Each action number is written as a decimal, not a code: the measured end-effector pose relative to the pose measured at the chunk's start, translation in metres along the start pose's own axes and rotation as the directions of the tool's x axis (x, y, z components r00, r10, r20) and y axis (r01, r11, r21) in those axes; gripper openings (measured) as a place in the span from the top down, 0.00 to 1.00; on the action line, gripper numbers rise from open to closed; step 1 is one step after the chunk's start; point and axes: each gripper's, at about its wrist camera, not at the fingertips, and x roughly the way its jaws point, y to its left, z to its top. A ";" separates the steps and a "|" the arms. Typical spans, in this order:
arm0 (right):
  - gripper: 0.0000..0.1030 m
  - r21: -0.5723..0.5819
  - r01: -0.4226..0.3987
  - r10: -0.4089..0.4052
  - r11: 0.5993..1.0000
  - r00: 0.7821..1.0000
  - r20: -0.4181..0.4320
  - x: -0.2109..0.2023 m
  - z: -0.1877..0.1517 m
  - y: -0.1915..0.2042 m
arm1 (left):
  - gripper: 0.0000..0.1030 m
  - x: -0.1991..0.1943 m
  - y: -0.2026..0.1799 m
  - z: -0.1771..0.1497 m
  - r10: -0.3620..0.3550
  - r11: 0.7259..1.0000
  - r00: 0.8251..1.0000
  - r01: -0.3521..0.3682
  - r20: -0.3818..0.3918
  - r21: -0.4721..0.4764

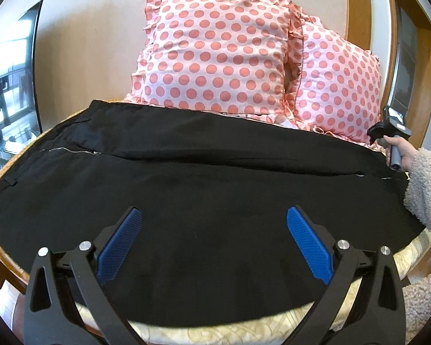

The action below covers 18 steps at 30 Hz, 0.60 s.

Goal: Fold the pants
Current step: 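Grasp the trouser leg end with the right tool and lift it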

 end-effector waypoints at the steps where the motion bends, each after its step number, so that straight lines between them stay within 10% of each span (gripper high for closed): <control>1: 0.36 0.018 -0.006 0.006 1.000 1.000 -0.018 0.004 -0.001 0.000 | 0.02 0.002 0.000 0.001 -0.007 1.000 1.000 0.007 -0.001 -0.001; 10: 0.38 0.023 0.052 -0.053 0.998 0.998 0.028 0.019 -0.003 0.009 | 0.02 0.019 -0.005 0.000 -0.020 1.000 0.999 0.020 -0.038 0.013; 15: 0.89 0.076 -0.075 0.070 0.994 0.996 0.056 0.006 -0.014 -0.020 | 0.02 0.015 -0.004 -0.001 -0.021 1.000 0.999 0.021 -0.030 0.003; 18: 0.96 0.142 -0.235 0.223 0.962 0.970 0.096 -0.006 -0.021 -0.051 | 0.02 0.009 -0.001 -0.002 -0.018 1.000 1.000 0.018 -0.021 -0.007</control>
